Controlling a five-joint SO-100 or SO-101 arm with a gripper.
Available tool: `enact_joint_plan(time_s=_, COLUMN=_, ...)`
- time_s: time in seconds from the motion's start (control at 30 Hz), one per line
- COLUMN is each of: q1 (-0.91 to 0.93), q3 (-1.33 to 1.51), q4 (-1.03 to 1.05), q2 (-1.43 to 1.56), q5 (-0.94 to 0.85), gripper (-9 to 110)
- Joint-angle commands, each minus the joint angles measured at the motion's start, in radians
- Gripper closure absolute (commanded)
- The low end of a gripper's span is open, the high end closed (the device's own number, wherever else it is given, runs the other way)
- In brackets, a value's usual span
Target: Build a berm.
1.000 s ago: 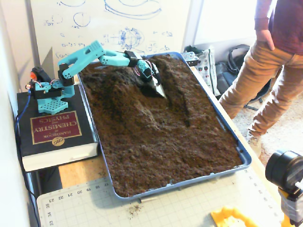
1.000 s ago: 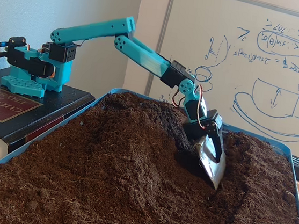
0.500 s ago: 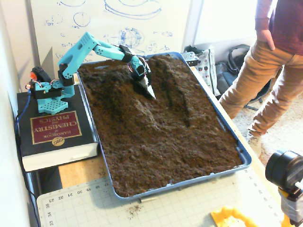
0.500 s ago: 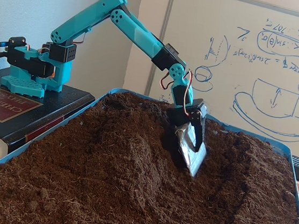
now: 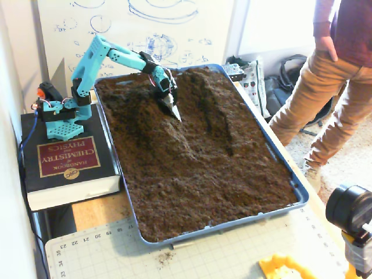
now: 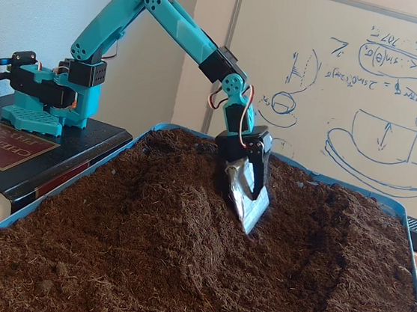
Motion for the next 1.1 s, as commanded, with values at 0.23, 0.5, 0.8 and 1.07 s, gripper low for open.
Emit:
enact_joint_plan(time_s=0.23, q1=-0.044, q3=0.150, q4=0.003, q2=0.179, q5=-0.009, gripper=101)
enact_joint_plan(time_s=0.5, q1=-0.044, q3=0.199, q4=0.003, q2=0.264, q5=-0.008, gripper=101)
enact_joint_plan(time_s=0.8, q1=-0.032, q3=-0.077, q4=0.000, q2=0.279, q5=0.012, gripper=101)
enact_joint_plan(time_s=1.07, q1=-0.048, q3=-0.433, q4=0.000, q2=0.012, q5=0.054, gripper=101)
